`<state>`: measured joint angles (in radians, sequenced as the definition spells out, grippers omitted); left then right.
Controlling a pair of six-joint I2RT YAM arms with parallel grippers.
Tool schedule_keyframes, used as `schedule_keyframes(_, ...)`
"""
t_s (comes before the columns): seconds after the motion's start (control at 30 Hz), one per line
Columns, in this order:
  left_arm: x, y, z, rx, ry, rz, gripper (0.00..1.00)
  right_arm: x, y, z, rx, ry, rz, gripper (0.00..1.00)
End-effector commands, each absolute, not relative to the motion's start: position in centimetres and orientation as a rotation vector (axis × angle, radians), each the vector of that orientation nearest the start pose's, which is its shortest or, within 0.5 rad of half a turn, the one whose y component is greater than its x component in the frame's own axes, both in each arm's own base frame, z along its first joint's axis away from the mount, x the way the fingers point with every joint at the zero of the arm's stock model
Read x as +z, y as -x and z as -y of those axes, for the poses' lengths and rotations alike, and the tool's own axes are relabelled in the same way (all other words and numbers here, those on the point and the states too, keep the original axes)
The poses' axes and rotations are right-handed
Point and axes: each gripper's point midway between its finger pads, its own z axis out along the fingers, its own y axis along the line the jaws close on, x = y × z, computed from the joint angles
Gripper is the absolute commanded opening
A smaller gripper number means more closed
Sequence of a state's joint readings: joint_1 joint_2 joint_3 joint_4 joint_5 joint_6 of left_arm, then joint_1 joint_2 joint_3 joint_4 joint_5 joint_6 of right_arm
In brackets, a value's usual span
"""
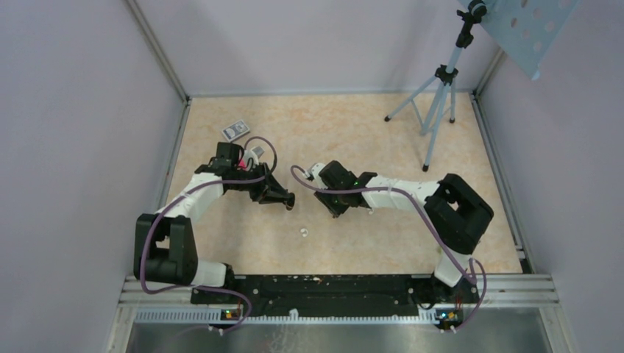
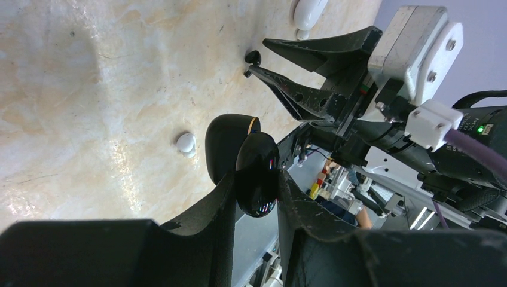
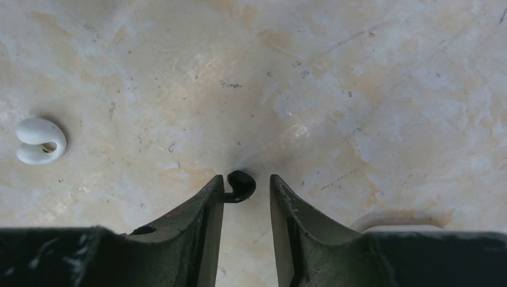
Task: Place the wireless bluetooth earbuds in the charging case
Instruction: Pick up the left earbud from the center of the board.
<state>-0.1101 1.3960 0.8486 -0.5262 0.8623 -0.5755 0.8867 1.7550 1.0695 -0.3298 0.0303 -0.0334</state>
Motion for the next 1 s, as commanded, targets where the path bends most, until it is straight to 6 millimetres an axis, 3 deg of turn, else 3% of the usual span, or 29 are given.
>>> schedule_keyframes(0.0, 13.7, -24.7, 17.6, -1.367, 0.262, -2.61, 0.0, 5.9, -26.9, -31.0, 0.298, 0.946, -2.351, 0.36)
schedule_keyframes(0.3, 13.5, -24.7, 17.5, -1.366, 0.263, -2.611, 0.0, 7.8, -26.7, -31.2, 0.403, 0.45, -2.449, 0.34)
schedule_keyframes(0.43, 13.3, -24.6, 17.5, -1.367, 0.264, -2.616, 0.0, 7.6, -26.7, -31.0, 0.438, 0.284, -2.457, 0.36)
schedule_keyframes(0.67, 13.0, -24.3, 17.5, -1.365, 0.264, -2.621, 0.0, 6.0, -26.7, -29.8, 0.36, 0.157, -2.505, 0.35)
schedule_keyframes(0.97, 13.0, -24.4, 17.5, -1.364, 0.261, -2.619, 0.0, 4.4, -25.8, -30.5, 0.385, 0.128, -2.534, 0.35)
